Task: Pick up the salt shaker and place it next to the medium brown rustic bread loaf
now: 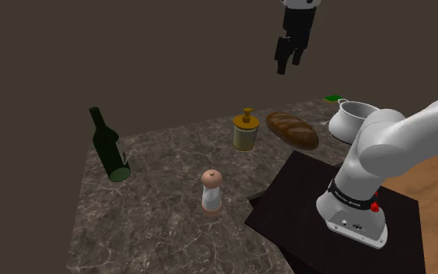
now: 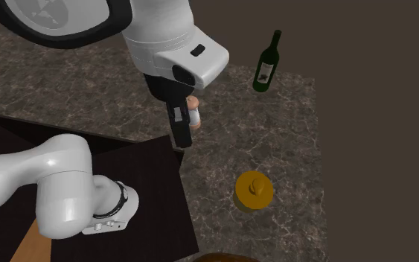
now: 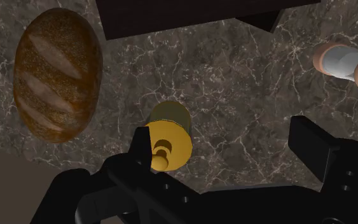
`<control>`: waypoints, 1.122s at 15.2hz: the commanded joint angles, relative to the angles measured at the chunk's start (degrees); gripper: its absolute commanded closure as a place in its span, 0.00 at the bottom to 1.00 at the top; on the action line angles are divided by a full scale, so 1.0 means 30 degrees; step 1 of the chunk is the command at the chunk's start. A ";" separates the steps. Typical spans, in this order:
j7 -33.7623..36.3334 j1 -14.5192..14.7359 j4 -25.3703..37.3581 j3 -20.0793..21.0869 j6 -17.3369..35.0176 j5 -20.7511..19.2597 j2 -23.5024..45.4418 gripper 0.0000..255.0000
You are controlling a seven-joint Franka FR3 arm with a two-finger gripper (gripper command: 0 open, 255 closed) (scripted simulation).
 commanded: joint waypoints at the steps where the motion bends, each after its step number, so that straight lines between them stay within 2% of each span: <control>1: 0.0000 0.0000 0.0000 0.0000 0.0000 0.0000 0.0000 0.00; 9: 0.4105 0.0613 -0.2298 0.2873 0.2589 0.1997 0.1103 0.00; 17: 0.8148 0.1157 -0.3036 0.5835 0.5682 0.3638 0.4088 0.00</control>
